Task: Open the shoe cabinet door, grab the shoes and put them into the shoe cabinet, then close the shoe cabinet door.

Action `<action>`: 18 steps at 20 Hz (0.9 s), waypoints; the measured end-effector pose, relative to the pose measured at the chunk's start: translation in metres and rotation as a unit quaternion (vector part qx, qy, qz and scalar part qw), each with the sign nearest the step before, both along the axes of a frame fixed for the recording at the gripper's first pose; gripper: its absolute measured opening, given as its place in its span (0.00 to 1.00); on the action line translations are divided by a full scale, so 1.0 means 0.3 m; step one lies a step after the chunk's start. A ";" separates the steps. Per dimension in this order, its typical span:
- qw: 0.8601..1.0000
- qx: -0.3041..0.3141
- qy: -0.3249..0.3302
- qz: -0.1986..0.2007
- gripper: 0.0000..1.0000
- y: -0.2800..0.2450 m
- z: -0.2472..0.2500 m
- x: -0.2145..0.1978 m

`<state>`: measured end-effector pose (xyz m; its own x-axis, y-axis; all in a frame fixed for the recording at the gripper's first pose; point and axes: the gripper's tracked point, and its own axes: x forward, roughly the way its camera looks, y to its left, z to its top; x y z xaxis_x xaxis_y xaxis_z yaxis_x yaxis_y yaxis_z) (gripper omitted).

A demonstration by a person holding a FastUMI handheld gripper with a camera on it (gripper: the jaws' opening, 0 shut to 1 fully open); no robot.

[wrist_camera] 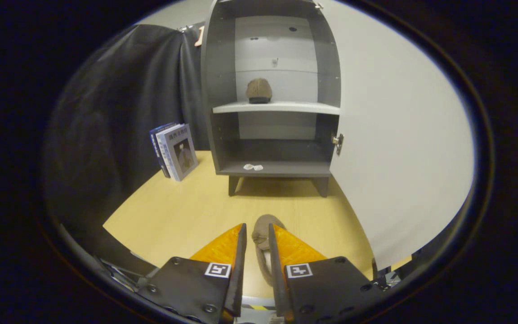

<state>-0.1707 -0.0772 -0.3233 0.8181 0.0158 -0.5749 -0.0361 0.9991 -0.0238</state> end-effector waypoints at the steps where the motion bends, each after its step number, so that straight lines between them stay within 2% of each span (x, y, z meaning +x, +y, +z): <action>1: 1.000 -0.002 0.011 0.002 0.30 0.000 -0.039 -0.001; 7: 0.997 -0.020 0.069 0.014 0.31 -0.010 -0.239 -0.009; 18: 0.988 -0.047 0.142 0.047 0.30 -0.019 -0.474 -0.017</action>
